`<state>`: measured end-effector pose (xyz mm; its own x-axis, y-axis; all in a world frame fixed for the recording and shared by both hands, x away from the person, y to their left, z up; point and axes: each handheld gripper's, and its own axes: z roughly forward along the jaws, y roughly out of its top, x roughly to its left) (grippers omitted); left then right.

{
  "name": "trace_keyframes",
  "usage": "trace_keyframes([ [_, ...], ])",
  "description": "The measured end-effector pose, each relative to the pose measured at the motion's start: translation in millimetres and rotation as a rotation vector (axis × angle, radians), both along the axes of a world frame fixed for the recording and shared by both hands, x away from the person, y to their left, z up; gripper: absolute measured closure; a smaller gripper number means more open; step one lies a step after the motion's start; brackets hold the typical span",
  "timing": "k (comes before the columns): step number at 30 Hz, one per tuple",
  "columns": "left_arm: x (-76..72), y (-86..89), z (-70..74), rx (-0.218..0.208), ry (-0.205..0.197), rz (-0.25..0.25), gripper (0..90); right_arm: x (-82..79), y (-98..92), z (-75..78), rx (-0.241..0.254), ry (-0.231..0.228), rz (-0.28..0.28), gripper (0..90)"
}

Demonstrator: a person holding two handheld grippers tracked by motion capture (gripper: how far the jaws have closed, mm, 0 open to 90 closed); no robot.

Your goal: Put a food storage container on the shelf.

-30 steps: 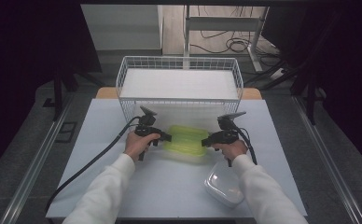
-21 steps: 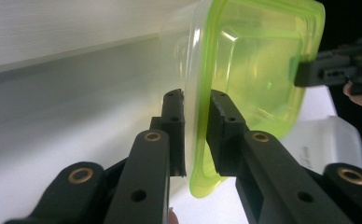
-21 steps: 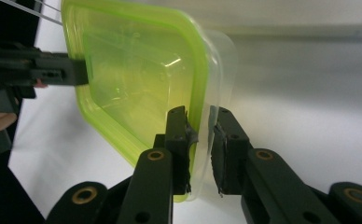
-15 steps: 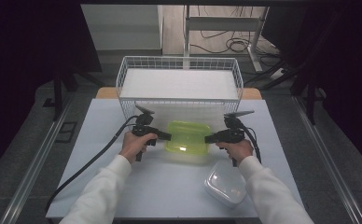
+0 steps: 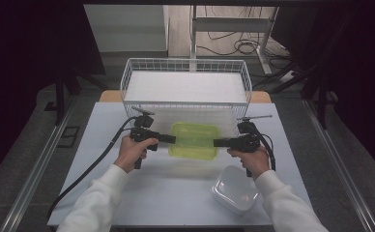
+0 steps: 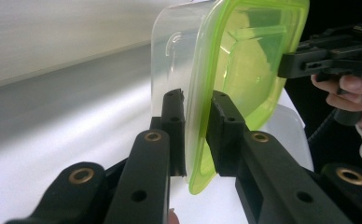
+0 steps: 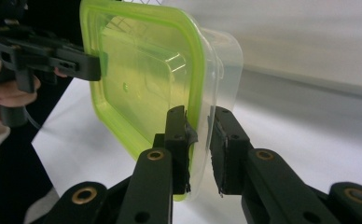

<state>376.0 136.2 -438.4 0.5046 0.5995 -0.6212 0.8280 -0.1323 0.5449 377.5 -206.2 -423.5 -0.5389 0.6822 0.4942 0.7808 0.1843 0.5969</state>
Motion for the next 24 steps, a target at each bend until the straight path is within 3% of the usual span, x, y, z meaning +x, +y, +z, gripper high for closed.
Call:
trace_keyframes([
  [1,-2.4,0.5,2.2,0.001,-0.007,0.001,78.1,-3.5,0.1,2.5,0.003,-0.026,0.012,77.3],
  [12,-29.2,10.8,29.1,-0.033,-0.109,0.002,77.1,-17.8,0.2,19.0,0.068,-0.134,0.056,77.5],
  [19,-34.9,13.1,34.1,-0.031,-0.138,0.012,77.5,-21.8,2.2,28.4,0.083,-0.186,0.08,77.4],
  [24,-37.1,17.2,39.7,-0.059,-0.152,0.022,77.4,-22.1,4.3,36.8,0.092,-0.227,0.098,77.2],
])
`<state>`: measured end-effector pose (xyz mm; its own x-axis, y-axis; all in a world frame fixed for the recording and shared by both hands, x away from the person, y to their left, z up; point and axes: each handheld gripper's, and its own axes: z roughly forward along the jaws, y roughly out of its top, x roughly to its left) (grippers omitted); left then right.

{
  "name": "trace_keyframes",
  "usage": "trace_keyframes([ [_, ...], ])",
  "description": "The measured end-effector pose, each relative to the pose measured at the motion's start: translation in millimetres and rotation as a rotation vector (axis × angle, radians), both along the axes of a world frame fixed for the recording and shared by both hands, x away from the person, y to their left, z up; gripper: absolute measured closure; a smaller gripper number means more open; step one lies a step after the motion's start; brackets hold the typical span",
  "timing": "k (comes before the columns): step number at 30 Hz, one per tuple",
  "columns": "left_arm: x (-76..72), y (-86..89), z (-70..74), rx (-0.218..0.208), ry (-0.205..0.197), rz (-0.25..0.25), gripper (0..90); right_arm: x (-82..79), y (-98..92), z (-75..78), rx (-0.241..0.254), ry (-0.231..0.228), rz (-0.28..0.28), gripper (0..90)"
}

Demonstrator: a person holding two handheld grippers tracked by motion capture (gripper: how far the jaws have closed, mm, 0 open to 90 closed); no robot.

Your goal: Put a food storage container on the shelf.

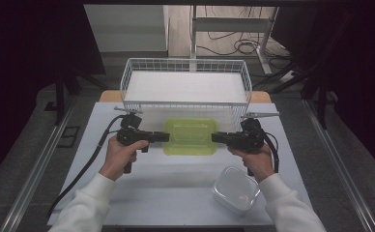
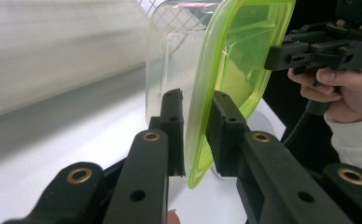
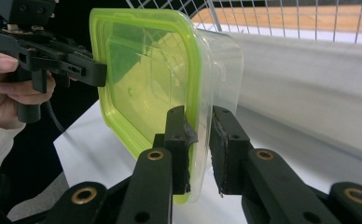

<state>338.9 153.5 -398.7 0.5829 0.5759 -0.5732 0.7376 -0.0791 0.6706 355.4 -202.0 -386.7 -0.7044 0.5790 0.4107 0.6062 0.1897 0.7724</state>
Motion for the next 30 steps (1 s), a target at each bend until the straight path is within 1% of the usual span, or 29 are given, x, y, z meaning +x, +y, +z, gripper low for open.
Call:
trace_keyframes([
  [1,-0.5,0.8,1.6,-0.003,-0.003,0.003,77.4,0.0,0.0,0.0,0.0,0.0,0.0,77.2],
  [3,-1.5,2.2,5.5,-0.006,-0.011,0.005,77.4,-0.4,0.8,3.5,0.002,-0.014,0.01,77.0],
  [4,-2.1,2.5,7.8,-0.009,-0.013,0.011,77.4,-0.8,1.9,7.2,0.004,-0.029,0.015,77.0],
  [7,-2.2,4.6,13.6,-0.022,-0.017,0.016,77.3,-0.5,2.5,10.9,0.009,-0.042,0.018,77.0],
  [10,-2.8,6.2,20.7,-0.026,-0.03,0.021,77.4,-0.3,3.8,18.6,0.017,-0.059,0.019,77.0],
  [11,-3.1,7.3,25.9,-0.028,-0.041,0.026,77.4,0.0,4.8,24.2,0.021,-0.069,0.021,76.9],
  [12,-3.1,7.3,25.9,-0.028,-0.041,0.026,77.5,0.0,4.8,24.2,0.021,-0.069,0.021,76.9],
  [13,-2.9,8.2,28.2,-0.034,-0.045,0.027,77.5,0.4,5.2,26.8,0.026,-0.075,0.022,76.9],
  [16,-2.4,10.1,35.7,-0.031,-0.059,0.033,77.6,1.4,7.1,34.9,0.029,-0.083,0.024,76.9],
  [18,-0.5,12.2,43.8,-0.029,-0.061,0.04,77.5,3.4,9.7,42.0,0.029,-0.097,0.026,76.8],
  [19,-0.5,12.2,43.8,-0.029,-0.061,0.04,77.6,3.4,9.7,42.0,0.029,-0.097,0.026,76.8],
  [21,1.3,13.3,49.0,-0.03,-0.064,0.046,77.6,5.4,11.1,46.8,0.032,-0.098,0.026,76.8],
  [24,3.9,14.9,57.1,-0.026,-0.079,0.051,77.7,9.5,12.7,53.2,0.044,-0.11,0.027,76.8],
  [25,4.9,15.5,59.5,-0.024,-0.081,0.051,77.6,11.0,13.2,55.0,0.043,-0.121,0.031,76.8],
  [28,8.9,17.9,65.4,-0.024,-0.087,0.048,77.7,15.0,14.1,59.7,0.055,-0.124,0.037,76.6],
  [29,11.8,18.8,69.3,-0.022,-0.093,0.05,77.7,17.9,15.0,62.6,0.07,-0.12,0.034,76.7],
  [30,11.8,18.8,69.3,-0.022,-0.093,0.05,77.8,17.9,15.0,62.6,0.07,-0.12,0.034,76.7],
])
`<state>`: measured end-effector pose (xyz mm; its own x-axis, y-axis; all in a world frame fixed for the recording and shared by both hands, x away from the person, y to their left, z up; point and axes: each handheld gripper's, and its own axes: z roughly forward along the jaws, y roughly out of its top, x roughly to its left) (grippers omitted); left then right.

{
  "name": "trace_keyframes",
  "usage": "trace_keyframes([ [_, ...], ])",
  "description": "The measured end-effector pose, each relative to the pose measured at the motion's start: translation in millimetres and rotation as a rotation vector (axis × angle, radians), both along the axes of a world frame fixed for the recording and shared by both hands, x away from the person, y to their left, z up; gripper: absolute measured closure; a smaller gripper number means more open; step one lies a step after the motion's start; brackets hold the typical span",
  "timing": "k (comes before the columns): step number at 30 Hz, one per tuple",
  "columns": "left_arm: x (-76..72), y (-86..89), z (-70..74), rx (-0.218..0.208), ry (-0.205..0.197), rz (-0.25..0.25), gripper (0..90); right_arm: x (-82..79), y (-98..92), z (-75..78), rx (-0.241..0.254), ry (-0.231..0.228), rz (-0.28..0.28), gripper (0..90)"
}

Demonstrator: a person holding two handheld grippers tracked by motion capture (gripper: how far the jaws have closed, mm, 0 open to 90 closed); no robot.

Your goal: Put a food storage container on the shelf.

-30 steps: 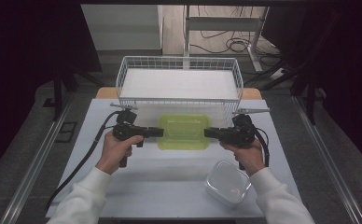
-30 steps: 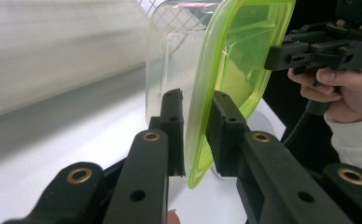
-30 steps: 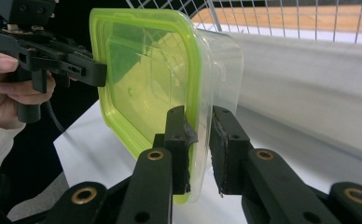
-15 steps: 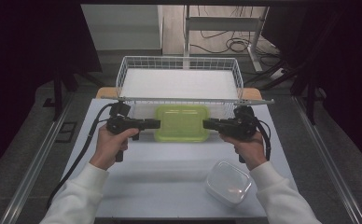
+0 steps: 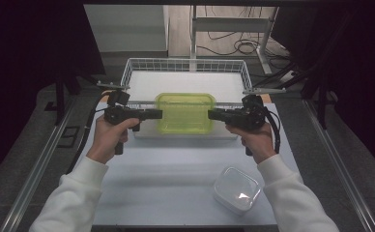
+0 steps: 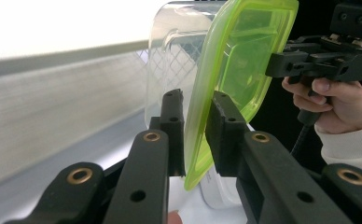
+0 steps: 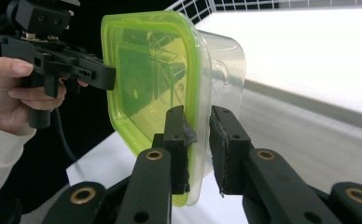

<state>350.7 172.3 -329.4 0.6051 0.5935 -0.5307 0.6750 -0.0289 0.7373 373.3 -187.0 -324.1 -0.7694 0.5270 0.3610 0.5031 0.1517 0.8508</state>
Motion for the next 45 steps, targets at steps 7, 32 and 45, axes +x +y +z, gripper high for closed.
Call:
trace_keyframes([
  [7,12.6,2.0,13.6,-0.018,-0.007,0.001,77.9,12.4,1.1,13.1,0.03,-0.011,-0.01,76.8],
  [32,90.2,6.6,30.7,-0.03,0.086,0.052,78.9,86.3,10.7,34.6,0.032,0.053,-0.052,77.6],
  [45,118.5,3.1,15.5,-0.021,0.167,0.051,79.5,110.0,8.2,20.9,0.041,0.158,-0.085,77.5],
])
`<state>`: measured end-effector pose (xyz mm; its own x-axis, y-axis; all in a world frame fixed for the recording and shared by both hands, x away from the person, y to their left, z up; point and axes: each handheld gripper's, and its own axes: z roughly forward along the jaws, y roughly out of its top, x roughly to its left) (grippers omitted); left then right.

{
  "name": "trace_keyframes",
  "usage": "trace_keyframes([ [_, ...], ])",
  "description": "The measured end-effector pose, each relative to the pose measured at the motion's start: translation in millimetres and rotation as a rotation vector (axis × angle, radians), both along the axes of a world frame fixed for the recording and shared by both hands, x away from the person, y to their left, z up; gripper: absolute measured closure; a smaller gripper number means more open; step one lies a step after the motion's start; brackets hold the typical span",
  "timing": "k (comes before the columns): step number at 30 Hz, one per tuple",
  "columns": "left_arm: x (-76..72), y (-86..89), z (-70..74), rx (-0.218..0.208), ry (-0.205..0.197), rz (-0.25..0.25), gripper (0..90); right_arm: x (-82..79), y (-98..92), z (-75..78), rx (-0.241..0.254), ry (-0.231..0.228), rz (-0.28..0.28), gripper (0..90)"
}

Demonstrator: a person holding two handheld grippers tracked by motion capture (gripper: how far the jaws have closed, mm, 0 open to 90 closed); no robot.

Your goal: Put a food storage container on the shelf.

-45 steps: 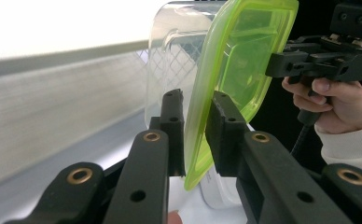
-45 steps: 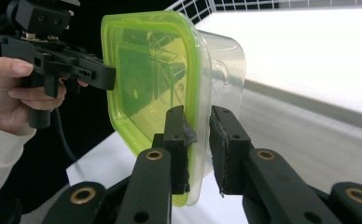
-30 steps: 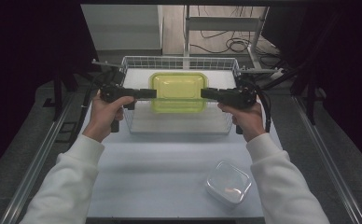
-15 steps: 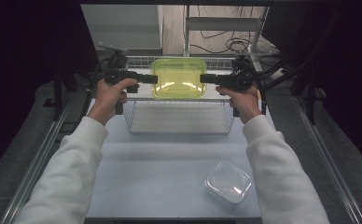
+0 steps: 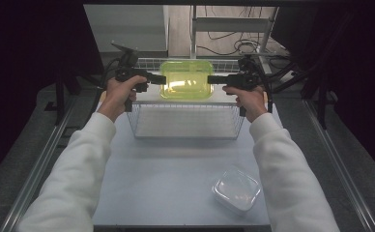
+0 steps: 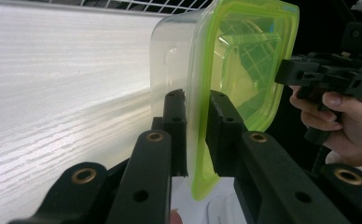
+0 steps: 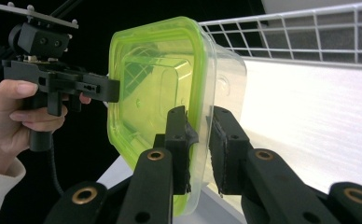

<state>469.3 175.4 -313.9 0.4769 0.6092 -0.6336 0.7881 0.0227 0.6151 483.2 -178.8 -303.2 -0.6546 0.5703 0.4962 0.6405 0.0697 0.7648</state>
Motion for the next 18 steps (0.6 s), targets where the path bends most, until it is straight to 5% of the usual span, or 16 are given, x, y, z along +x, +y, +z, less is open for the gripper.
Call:
trace_keyframes([
  [4,6.7,-2.5,-6.5,0.002,0.026,0.006,79.6,4.1,-1.1,-4.9,0.002,0.047,-0.02,77.4],
  [8,16.2,-1.8,-11.9,-0.051,0.065,0.019,78.5,11.5,-1.0,-10.1,0.002,0.101,-0.06,76.6],
  [18,34.3,-1.3,-20.6,-0.104,0.147,0.071,75.5,25.9,5.0,-20.7,0.028,0.196,-0.163,72.2],
])
